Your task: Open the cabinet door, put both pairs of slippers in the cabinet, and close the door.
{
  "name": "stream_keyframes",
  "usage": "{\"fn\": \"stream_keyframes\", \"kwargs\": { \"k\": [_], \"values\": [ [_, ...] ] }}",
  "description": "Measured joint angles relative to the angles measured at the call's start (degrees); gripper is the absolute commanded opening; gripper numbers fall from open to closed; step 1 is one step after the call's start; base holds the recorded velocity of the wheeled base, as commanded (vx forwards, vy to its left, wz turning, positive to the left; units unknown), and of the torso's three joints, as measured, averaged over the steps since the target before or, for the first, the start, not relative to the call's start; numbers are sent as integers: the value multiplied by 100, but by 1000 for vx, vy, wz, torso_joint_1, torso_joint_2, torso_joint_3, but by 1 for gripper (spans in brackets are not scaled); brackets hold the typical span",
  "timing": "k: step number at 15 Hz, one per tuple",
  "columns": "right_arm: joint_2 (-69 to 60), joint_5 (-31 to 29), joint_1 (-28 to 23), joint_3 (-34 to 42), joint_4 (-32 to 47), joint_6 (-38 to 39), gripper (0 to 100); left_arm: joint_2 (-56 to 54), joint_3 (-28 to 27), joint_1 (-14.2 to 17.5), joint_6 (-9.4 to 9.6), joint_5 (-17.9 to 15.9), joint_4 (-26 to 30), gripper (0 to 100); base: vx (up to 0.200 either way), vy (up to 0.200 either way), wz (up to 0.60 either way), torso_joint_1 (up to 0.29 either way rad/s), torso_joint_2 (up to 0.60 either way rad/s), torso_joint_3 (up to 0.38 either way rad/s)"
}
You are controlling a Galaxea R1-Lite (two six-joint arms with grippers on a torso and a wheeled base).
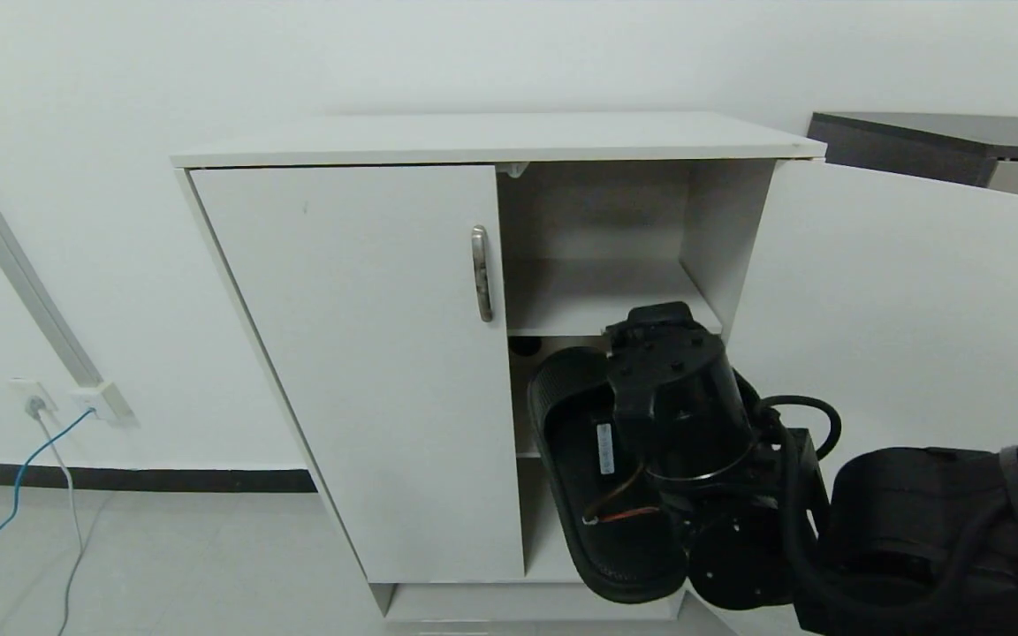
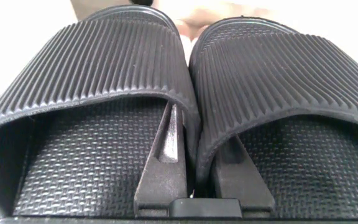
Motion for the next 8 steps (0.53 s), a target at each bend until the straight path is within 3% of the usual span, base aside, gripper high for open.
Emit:
{"fn": "stream_keyframes", "kwargs": {
  "k": [7,8],
  "values": [
    [310,-148,-265,-727,155,20,0,0,0,0,16,-1,2,0,0,0,0,0,0,0],
    [334,-143,-284,-735,158,17,0,0,0,0,16,-4,0,0,200,0,0,-2,2,7]
  ]
}}
